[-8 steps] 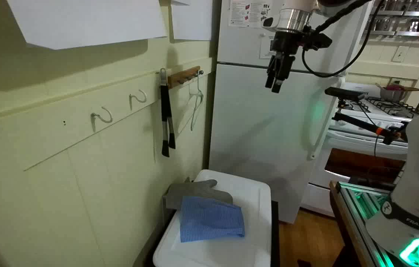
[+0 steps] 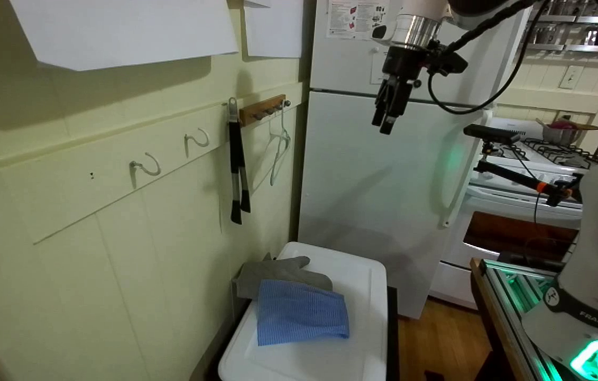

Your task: Move the tongs from the hook on the right to the center hook

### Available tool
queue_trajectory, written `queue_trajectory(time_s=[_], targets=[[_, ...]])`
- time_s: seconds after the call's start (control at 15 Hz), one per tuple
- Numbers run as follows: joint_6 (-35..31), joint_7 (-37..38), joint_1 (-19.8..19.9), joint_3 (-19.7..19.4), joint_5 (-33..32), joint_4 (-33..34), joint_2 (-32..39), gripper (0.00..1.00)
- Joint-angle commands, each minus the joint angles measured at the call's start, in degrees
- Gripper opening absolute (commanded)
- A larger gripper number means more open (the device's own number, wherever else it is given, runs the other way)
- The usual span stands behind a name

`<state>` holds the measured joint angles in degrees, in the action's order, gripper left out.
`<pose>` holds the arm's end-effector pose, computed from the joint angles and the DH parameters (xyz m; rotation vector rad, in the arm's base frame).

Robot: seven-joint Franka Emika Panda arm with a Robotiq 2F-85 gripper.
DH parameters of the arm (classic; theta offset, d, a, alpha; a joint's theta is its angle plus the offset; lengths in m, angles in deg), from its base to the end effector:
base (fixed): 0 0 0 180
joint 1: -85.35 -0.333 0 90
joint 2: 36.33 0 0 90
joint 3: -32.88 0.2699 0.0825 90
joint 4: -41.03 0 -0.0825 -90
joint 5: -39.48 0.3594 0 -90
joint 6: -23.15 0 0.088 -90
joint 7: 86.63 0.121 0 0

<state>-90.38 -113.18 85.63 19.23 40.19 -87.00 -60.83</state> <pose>0.4271 -0.1124 0.4996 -3.0592 -0.3517 -0.2948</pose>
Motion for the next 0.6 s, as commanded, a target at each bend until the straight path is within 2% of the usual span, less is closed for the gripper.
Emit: queue_trajectory(time_s=[0.0,0.27,0.53], targets=[[-12.25,0.20,-0.76,2.54,1.22,-4.64,1.34,1.00],[-29.83,-0.52,-3.73,3.39,7.05,-9.00,4.58,1.00],[-47.07,-3.19,-7.66,2.55,12.88,-10.99,9.64,1.00]])
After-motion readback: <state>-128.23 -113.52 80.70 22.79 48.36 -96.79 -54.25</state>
